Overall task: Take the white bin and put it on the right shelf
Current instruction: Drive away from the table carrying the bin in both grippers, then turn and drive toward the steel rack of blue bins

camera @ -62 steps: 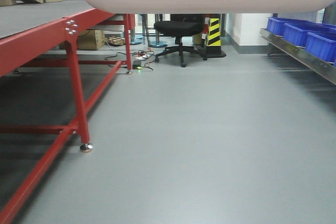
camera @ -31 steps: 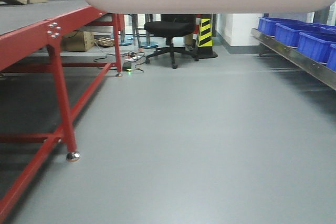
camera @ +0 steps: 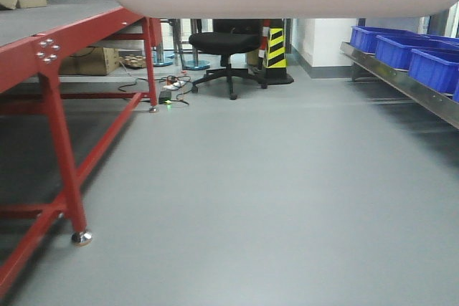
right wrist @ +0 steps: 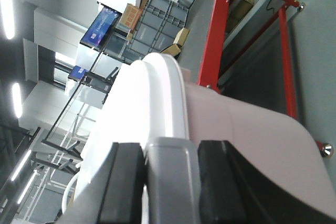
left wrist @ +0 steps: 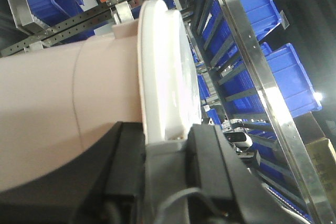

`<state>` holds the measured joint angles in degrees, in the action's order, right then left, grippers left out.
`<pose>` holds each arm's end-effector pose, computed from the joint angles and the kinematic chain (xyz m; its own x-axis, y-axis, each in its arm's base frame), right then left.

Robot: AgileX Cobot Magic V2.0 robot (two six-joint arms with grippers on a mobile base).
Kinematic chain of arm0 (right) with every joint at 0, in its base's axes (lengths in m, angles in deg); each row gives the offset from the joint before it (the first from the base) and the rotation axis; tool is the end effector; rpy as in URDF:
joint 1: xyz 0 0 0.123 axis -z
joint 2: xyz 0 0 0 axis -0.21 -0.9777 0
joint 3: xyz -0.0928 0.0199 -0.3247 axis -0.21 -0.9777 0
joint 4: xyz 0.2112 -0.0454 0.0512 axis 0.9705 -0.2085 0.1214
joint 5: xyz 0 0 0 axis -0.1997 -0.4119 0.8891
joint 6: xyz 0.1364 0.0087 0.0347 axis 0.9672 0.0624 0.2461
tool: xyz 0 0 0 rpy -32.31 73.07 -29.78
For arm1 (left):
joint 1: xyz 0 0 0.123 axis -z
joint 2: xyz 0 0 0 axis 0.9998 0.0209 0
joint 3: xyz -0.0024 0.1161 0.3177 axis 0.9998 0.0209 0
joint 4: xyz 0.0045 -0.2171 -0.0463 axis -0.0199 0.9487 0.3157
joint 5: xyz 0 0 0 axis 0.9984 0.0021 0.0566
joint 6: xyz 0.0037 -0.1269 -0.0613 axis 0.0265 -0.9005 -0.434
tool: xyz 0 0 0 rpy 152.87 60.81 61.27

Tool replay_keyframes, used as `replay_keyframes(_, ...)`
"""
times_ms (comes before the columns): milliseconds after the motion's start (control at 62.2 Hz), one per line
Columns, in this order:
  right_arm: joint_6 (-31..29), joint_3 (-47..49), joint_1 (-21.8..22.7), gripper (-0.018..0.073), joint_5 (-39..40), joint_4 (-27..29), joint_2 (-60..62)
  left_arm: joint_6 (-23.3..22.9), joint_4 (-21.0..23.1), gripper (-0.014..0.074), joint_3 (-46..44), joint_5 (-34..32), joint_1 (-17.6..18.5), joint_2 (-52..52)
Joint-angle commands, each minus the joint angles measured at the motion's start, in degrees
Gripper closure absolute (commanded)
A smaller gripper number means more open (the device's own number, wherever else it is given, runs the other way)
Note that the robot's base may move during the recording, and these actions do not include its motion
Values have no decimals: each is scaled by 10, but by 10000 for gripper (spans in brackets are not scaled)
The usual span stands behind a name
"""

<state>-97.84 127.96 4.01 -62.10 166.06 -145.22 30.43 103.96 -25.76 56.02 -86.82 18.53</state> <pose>0.2347 0.0334 0.4320 -0.4114 0.8117 -0.4145 -0.2104 0.3579 0.9097 0.2741 -0.1335 0.4530 -0.7890 -0.4254 -0.4432 0.4278 0.1374 -0.8934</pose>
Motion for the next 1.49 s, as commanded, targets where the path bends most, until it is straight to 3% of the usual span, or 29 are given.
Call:
replay_keyframes(0,-5,25,-8,491,-48,55,15,12,87,722,-21,112,13,-24)
replay_keyframes(1478,-5,25,-8,491,-47,55,15,12,82,722,-21,110,13,-24)
